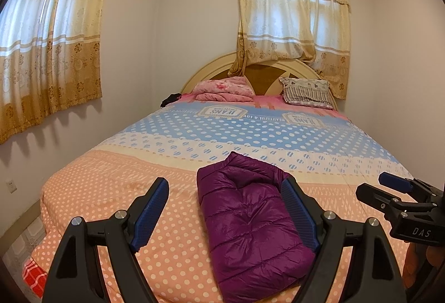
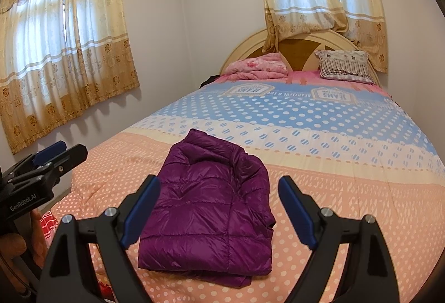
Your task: Fold large clothes
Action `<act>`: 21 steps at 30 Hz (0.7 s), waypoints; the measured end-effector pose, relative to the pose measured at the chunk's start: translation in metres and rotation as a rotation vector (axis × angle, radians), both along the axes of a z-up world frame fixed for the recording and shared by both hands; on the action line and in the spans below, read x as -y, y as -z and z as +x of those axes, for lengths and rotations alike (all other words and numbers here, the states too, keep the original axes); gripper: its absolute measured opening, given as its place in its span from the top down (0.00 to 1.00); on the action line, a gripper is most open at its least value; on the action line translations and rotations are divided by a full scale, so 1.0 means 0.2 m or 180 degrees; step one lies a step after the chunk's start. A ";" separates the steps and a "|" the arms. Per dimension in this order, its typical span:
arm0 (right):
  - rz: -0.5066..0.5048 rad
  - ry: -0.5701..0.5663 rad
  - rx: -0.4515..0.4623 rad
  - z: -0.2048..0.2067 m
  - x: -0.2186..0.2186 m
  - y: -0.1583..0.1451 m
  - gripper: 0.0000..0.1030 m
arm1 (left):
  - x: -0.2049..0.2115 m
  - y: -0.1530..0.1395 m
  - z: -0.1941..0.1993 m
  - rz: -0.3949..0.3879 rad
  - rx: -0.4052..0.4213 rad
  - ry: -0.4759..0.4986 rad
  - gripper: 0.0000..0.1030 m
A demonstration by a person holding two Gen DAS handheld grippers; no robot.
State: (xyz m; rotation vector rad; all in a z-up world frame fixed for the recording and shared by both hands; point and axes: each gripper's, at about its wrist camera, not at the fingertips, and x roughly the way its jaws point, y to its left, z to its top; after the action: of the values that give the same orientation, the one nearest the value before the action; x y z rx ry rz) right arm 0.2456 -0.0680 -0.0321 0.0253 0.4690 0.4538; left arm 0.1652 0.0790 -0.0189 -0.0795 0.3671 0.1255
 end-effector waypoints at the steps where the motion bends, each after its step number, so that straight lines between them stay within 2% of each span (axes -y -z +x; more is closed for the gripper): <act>1: -0.0005 -0.0003 -0.0001 0.00 0.00 0.00 0.14 | 0.00 0.00 0.00 0.0001 -0.0002 0.0000 0.19; 21: -0.0022 -0.0074 -0.0014 -0.01 -0.02 0.01 0.13 | 0.01 0.01 0.00 0.0001 -0.0029 -0.0012 0.19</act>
State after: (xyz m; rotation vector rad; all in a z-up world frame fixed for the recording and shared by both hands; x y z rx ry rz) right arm 0.2426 -0.0636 -0.0345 0.0142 0.4754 0.4752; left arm 0.1654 0.0770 -0.0216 -0.0792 0.3760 0.1296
